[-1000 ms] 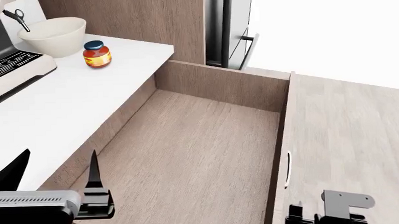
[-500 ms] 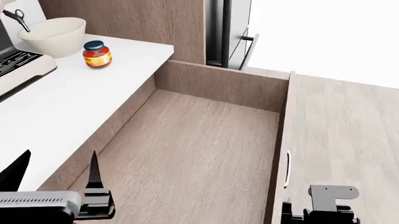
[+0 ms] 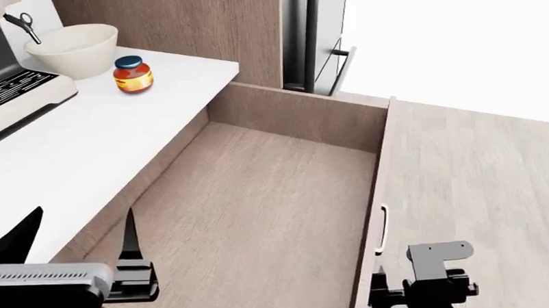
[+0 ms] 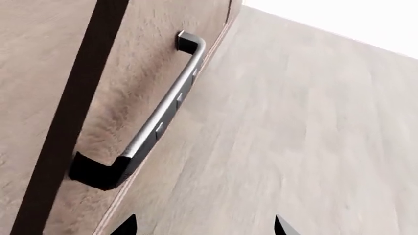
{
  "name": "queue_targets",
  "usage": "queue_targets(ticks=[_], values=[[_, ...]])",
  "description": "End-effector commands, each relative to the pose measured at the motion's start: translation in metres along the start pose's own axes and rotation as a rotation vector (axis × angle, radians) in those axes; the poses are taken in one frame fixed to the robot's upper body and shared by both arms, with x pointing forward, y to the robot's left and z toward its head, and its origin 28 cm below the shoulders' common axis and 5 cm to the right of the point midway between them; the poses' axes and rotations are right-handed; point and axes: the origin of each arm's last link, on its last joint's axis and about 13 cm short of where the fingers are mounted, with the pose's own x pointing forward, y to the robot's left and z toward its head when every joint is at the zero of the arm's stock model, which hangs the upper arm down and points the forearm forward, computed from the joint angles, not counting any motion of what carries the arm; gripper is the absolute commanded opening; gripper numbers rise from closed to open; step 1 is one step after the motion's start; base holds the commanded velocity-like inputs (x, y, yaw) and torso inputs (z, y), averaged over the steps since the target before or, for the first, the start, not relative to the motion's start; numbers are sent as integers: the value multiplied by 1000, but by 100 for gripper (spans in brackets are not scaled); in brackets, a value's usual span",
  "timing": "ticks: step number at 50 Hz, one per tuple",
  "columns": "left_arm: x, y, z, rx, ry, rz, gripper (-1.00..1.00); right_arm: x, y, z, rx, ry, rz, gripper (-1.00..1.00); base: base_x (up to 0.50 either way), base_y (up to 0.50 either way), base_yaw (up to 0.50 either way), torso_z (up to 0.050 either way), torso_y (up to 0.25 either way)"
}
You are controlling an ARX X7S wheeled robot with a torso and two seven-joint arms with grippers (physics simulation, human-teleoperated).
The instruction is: Close the left drawer.
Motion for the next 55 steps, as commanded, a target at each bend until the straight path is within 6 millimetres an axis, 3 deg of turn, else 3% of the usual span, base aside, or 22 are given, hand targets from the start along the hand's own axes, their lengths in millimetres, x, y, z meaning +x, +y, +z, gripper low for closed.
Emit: queue_targets(ticks=[1, 16, 29, 30, 55], values=[[0, 0, 0, 0, 0, 0, 100, -5, 26, 24, -100, -86, 159, 100, 0, 0, 0, 0, 0], [0, 0, -1, 0, 1, 0, 100, -12, 44, 43, -166, -129, 235, 100, 0, 0, 0, 0, 1], [1, 0, -1, -1, 2, 2, 100, -3, 61, 53, -207, -138, 299, 100, 0, 0, 0, 0, 1], [1, 0, -2, -2, 3, 1, 100, 9, 82, 72, -243, -161, 365, 100, 0, 0, 0, 0, 0], [1, -1, 0, -3, 3, 1, 100, 53, 113, 70, -249, -119, 455, 100, 0, 0, 0, 0, 0]])
